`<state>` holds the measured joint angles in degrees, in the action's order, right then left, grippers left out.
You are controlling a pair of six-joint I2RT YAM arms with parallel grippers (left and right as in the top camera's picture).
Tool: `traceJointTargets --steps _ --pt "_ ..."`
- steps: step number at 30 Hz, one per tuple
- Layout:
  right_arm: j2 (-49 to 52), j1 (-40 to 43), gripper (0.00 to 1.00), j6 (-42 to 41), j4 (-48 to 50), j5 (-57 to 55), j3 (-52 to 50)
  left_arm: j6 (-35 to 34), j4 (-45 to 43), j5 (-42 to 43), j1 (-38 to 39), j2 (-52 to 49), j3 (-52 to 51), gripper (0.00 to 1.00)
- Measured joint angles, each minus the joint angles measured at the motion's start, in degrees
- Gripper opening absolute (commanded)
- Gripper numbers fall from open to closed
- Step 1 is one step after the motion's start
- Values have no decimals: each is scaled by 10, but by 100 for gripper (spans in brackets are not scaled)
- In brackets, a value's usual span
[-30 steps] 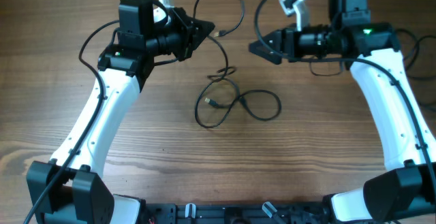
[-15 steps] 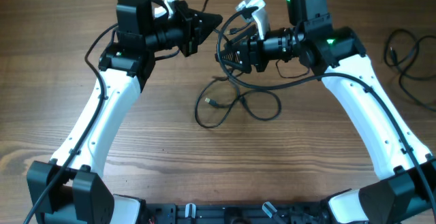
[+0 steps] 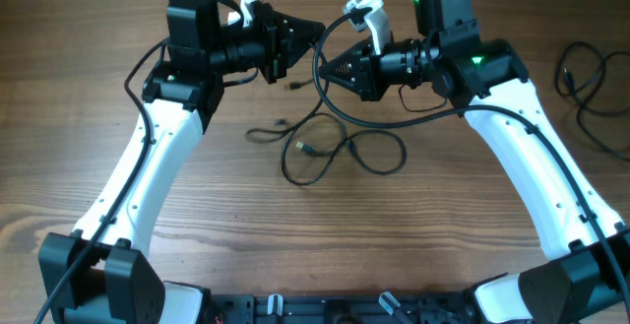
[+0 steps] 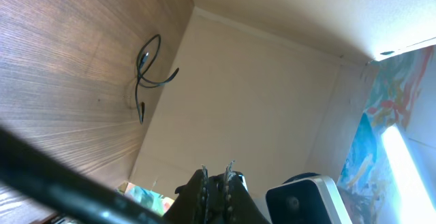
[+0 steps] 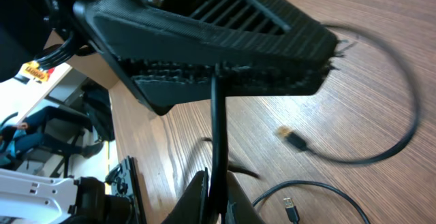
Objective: Untangle cables
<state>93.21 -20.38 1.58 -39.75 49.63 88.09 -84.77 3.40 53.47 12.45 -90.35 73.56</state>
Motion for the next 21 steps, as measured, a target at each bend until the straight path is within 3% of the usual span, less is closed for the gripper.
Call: traceJointTargets --steps 4,8,12,16,21 --pt "0 0 10 -14 1 -4 0 0 0 0 0 0 0 11" --pt "0 -2 4 -31 13 -6 0 0 0 0 0 0 0 21" --pt "1 -2 4 -74 35 -33 0 17 4 0 0 0 0 49" --pt "1 12 4 -128 50 -80 0 52 38 0 3 0 0 67" --pt "2 40 4 -166 58 -142 0 134 52 0 4 0 0 82"
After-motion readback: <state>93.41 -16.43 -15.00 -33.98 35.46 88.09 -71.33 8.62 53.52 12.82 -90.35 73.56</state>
